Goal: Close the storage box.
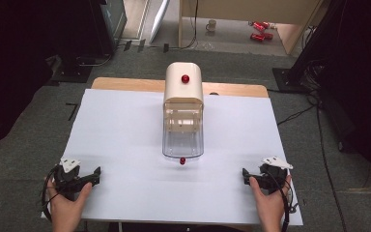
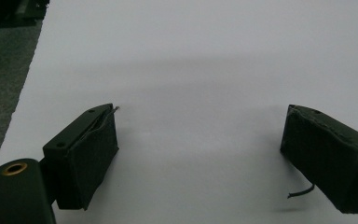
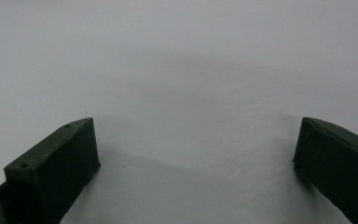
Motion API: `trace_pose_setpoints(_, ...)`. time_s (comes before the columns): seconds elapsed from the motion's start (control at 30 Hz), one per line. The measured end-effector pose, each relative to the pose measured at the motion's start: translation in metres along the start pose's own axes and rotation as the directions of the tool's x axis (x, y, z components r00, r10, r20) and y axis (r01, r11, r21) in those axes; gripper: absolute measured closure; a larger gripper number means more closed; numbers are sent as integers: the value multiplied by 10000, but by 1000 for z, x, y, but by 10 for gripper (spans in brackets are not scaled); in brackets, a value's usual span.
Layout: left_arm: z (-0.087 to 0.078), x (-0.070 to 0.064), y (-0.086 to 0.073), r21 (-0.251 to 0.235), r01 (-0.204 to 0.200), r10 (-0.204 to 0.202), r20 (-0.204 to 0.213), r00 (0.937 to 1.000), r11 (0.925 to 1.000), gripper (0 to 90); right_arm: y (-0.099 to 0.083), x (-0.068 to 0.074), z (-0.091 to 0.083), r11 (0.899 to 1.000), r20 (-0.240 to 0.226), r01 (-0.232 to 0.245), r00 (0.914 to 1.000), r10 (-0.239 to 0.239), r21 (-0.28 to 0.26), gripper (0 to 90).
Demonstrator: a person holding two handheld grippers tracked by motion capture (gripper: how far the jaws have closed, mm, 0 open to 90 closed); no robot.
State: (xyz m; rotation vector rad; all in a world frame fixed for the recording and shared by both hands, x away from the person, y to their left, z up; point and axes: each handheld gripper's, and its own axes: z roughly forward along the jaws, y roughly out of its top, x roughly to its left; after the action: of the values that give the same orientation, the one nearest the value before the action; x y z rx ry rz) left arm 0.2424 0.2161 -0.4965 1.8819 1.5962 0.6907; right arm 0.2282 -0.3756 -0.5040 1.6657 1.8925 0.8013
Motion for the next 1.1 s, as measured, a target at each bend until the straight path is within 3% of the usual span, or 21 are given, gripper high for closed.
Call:
trace_pose_setpoints(0.17, 0, -1, 0, -17, -17, 17, -33, 10000, 10000, 105, -1, -2, -2, 9998, -159, -163, 9997, 162, -117, 5)
trace_pose_setpoints(0.2, 0, 0, 0, -15, 0, 0, -2, 10000, 10000, 105, -3, -3, -5, 9986, -213, -440, 9988, 434, -297, 96)
trace_pose_setpoints(0.23, 0, 0, 0, -15, 0, 0, -2, 10000, 10000, 106, -3, -3, -5, 9986, -213, -440, 9988, 434, -297, 96)
trace_pose_setpoints(0.27, 0, 0, 0, -29, 27, -27, 20, 10000, 10000, 106, -4, -2, -8, 9974, -47, -549, 9985, 548, -458, 172)
trace_pose_setpoints(0.37, 0, 0, 0, -21, -1, 1, -19, 10000, 10000, 106, -6, 3, -14, 9956, -275, -800, 9965, 787, -494, 186)
trace_pose_setpoints(0.5, 0, -1, 0, 9, -45, 45, -49, 10000, 10000, 106, -6, 18, -17, 9937, -339, -816, 9963, 791, -771, 197)
trace_pose_setpoints(0.6, 0, -1, 0, 0, -46, 46, -49, 10000, 10000, 107, -3, 33, -22, 9921, -712, -728, 9953, 657, -1024, 230)
trace_pose_setpoints(0.67, 0, -1, 0, -6, -46, 46, -53, 10000, 10000, 107, 3, 50, -28, 9886, -878, -702, 9944, 587, -1333, 291)
trace_pose_setpoints(0.7, 0, -1, 0, -6, -49, 49, -50, 10000, 10000, 107, 3, 50, -28, 9886, -878, -702, 9944, 587, -1333, 291)
trace_pose_setpoints(0.73, 0, -1, 0, -8, -50, 50, -48, 10000, 10000, 107, 6, 61, -33, 9858, -891, -681, 9945, 548, -1535, 364)
trace_pose_setpoints(0.83, 0, -1, 0, -13, -50, 50, -51, 10000, 10000, 107, 8, 72, -37, 9840, -1059, -627, 9933, 453, -1667, 422)
trace_pose_setpoints(0.93, 0, -1, 0, -15, -55, 54, -52, 10000, 10000, 108, 11, 94, -40, 9847, -1519, 10, 9880, -279, -1744, 522)
trace_pose_setpoints(0.97, 0, -1, 0, -18, -51, 51, -53, 10000, 10000, 108, 11, 94, -40, 9847, -1519, 10, 9880, -279, -1744, 522)
trace_pose_setpoints(1.1, 0, -1, -1, -18, -51, 51, -52, 10000, 10000, 108, 14, 115, -40, 9855, -2036, 391, 9763, -729, -1651, 592)
